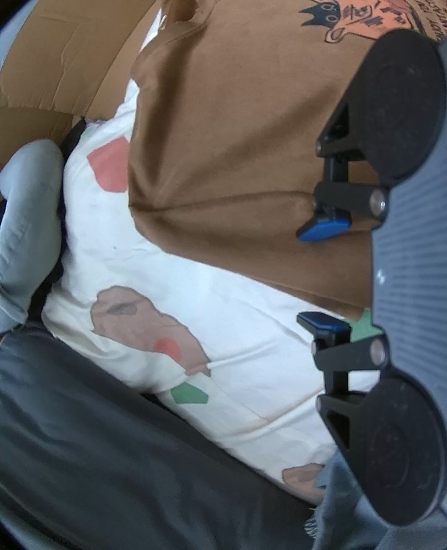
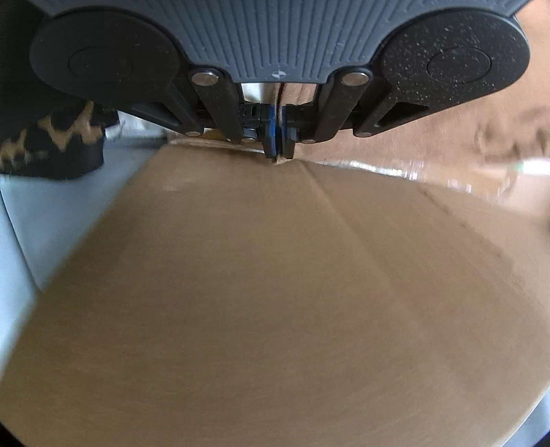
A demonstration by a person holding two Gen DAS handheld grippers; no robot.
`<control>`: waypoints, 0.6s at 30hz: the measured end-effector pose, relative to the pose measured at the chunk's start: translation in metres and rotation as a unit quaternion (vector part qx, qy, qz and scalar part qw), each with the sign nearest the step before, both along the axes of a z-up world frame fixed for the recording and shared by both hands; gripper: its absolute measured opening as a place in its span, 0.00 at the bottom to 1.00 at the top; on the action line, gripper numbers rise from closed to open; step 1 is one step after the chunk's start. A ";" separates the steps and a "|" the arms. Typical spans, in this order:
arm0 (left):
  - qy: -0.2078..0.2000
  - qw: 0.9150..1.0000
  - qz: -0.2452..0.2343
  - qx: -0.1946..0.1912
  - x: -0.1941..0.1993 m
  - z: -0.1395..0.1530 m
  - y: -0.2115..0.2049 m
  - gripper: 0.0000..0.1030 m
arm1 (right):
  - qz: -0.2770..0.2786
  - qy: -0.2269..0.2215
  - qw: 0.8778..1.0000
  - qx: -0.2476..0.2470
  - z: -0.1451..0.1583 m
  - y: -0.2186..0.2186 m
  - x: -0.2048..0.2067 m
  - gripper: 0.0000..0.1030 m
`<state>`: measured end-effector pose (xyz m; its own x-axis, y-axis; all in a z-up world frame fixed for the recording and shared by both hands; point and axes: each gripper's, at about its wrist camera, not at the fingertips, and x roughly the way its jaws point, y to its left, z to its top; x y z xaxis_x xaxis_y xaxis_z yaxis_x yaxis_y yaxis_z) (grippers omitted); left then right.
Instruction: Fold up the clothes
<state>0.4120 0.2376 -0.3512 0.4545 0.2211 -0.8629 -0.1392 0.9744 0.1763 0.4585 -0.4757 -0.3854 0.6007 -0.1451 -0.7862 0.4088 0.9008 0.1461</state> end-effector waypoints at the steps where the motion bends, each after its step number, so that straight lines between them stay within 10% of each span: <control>1: -0.001 1.000 -0.002 -0.001 0.001 0.003 0.000 0.47 | -0.011 -0.005 1.000 0.010 0.003 -0.002 -0.005 0.03; 9: -0.018 1.000 -0.014 -0.001 0.007 0.025 0.002 0.49 | 0.071 -0.028 0.997 -0.009 0.057 0.023 -0.052 0.09; 18: -0.015 0.999 -0.033 0.023 0.000 0.049 0.000 0.50 | 0.169 -0.013 0.985 -0.014 0.031 0.081 -0.084 0.09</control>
